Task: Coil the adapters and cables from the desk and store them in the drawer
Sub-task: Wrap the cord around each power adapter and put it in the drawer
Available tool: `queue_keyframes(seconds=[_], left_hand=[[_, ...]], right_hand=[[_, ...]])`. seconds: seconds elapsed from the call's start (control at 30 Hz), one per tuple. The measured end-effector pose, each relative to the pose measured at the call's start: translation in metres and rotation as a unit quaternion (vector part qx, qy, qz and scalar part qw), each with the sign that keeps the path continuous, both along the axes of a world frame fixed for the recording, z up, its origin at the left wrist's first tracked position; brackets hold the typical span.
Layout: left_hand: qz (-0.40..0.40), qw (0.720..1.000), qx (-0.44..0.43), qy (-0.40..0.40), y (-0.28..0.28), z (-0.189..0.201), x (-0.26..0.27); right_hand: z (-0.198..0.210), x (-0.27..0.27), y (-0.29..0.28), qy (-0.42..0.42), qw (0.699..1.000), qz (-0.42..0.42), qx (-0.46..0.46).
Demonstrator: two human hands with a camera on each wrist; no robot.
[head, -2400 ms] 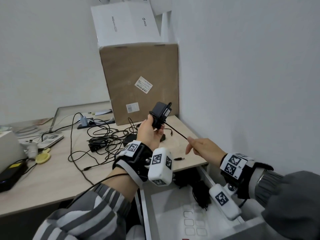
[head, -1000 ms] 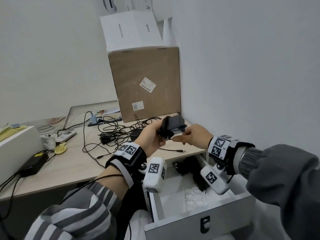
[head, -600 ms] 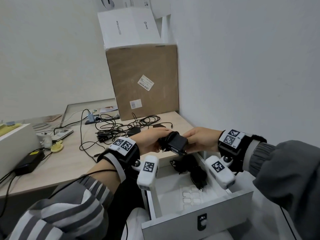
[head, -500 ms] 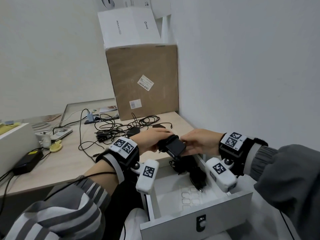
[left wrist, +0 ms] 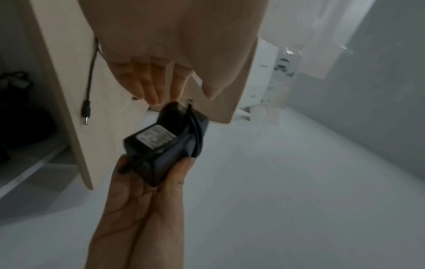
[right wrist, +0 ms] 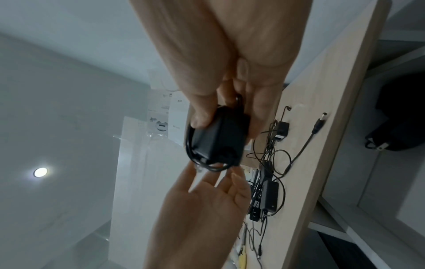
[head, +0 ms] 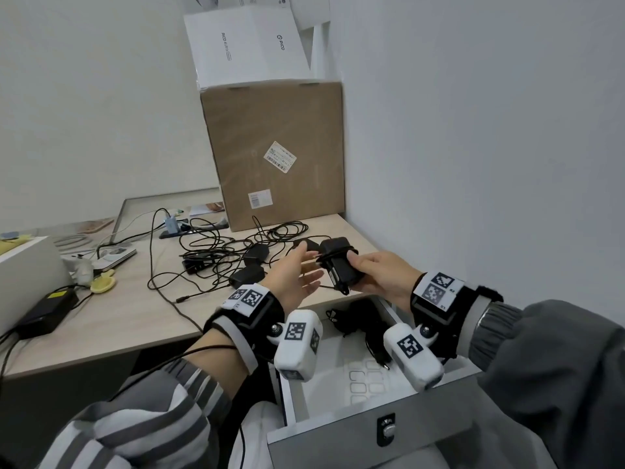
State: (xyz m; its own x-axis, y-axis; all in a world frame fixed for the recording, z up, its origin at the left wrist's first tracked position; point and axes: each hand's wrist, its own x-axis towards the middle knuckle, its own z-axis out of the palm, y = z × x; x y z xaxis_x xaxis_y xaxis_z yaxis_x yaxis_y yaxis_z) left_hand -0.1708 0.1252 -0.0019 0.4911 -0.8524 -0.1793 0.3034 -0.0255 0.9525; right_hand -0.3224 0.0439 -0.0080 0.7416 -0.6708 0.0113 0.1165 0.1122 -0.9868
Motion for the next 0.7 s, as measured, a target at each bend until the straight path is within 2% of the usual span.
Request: queue_keyframes(seconds=[0.07, 0.17, 0.33, 0.53, 0.7], left_hand=[[-0.042, 0.998, -0.015, 0.039, 0.001, -0.004, -0.002], [-0.119, 0.992, -0.030, 0.018, 0.001, -0.009, -0.010], [-0.178, 0.984, -0.026, -0.012, -0.001, -0.009, -0.019], [-0.197, 0.980, -0.041, -0.001, -0.002, -0.004, -0.026], [-0.153, 0.988, -0.018, -0.023, -0.005, -0.004, -0.028]], right_hand=[[0.000, 0.001, 0.002, -0.028, 0.999, -0.004, 0.036], [0.001, 0.003, 0.006, -0.055, 0.994, 0.006, 0.089], [-0.003, 0.005, 0.010, -0.053, 0.984, 0.055, 0.163], [-0.007, 0.009, 0.014, -0.069, 0.976, 0.068, 0.194], [-0.009, 0.015, 0.016, -0.063, 0.977, 0.045, 0.201]])
